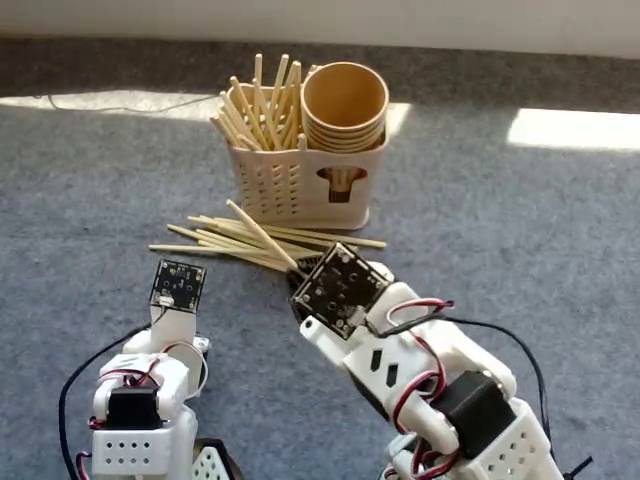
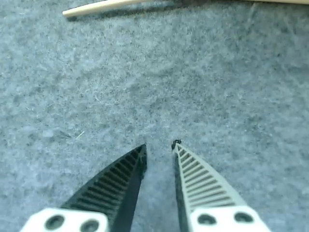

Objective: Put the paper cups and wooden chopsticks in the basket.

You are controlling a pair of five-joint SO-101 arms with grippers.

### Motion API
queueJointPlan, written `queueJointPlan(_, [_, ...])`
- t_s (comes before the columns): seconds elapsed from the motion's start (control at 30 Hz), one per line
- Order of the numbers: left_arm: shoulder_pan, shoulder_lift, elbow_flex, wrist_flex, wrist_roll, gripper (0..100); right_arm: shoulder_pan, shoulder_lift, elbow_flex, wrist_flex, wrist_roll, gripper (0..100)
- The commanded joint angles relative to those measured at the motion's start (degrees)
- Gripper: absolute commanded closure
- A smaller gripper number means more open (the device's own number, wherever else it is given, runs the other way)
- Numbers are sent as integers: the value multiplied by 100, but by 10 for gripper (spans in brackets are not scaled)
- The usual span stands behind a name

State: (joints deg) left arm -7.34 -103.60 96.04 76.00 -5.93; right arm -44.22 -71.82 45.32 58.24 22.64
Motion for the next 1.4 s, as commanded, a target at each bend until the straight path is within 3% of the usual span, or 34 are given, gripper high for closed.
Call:
queueJointPlan(0.0, [84, -40, 110, 18, -35, 902, 57, -207, -13, -4, -88, 994])
queueJointPlan(0.4, [84, -40, 110, 18, -35, 902, 66, -1138, -22, -558, -97, 994])
queueJointPlan(0.57, [84, -40, 110, 18, -35, 902, 66, -1358, -31, -954, -580, 994])
queueJointPlan(0.73, [84, -40, 110, 18, -35, 902, 66, -1358, -31, -1420, -607, 994])
queueJointPlan(1.07, [84, -40, 110, 18, -35, 902, 75, -1174, -22, -3187, -607, 994])
queueJointPlan(1.37, [84, -40, 110, 18, -35, 902, 743, 690, -75, -5912, -607, 994])
